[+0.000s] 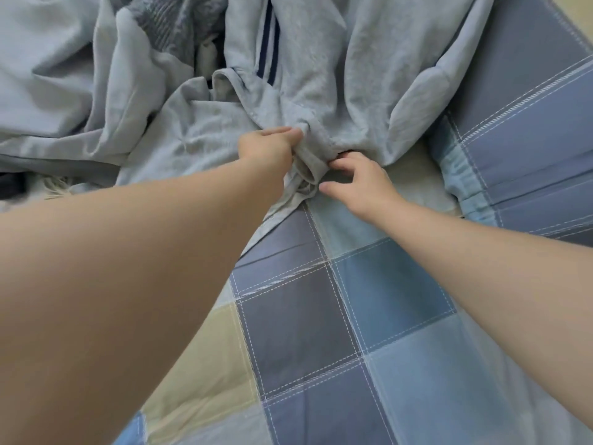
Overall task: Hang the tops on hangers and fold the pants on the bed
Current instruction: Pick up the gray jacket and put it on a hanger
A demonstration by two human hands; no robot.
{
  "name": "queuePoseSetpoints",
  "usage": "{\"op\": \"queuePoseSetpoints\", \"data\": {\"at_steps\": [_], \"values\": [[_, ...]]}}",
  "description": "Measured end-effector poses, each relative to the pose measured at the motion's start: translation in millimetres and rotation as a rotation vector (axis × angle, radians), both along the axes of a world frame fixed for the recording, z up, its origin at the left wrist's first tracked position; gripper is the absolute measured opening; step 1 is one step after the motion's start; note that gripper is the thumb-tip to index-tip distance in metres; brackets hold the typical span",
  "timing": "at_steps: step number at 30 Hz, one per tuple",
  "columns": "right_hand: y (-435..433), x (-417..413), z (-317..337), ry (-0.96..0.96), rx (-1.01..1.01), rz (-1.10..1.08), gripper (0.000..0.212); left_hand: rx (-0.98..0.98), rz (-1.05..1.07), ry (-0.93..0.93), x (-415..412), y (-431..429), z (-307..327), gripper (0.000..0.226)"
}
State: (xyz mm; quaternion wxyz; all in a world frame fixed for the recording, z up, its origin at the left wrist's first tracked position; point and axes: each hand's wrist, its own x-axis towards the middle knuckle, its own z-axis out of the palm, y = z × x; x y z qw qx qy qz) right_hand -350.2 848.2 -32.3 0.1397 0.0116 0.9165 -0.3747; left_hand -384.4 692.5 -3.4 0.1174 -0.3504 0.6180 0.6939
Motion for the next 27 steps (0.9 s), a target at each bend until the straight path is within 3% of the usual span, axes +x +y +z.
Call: {"op": "queuePoseSetpoints", "data": {"at_steps": [4, 6, 10, 13, 16, 19, 22, 27], "values": [[-17, 8, 22, -0.218, -0.407, -0.272, 0.018, 0.135, -0.047, -0.097, 21, -16, 14, 0.010], [-27, 14, 32, -0.324, -0.560, -0.390, 0.023, 0.114, -0.134, -0.139, 45, -31, 17, 0.011], [-49, 36, 51, -0.428, -0.764, -0.560, 0.041, 0.109, -0.103, -0.223, 110, -64, 19, 0.014], [-61, 65, 65, -0.483, -0.890, -0.640, 0.012, 0.059, -0.116, -0.292, 171, -75, 21, 0.015], [-73, 103, 71, -0.480, -0.871, -0.712, 0.009, 0.024, -0.132, -0.356, 235, -90, 24, 0.015], [-87, 149, 71, -0.469, -0.729, -0.762, 0.026, -0.023, -0.167, -0.401, 301, -118, 27, 0.012], [-109, 210, 68, -0.501, -0.557, -0.690, 0.025, -0.067, -0.212, -0.450, 366, -149, 31, 0.014], [-153, 331, 63, -0.638, -0.444, -0.697, 0.017, -0.166, -0.240, -0.532, 474, -211, 39, 0.018]]}}
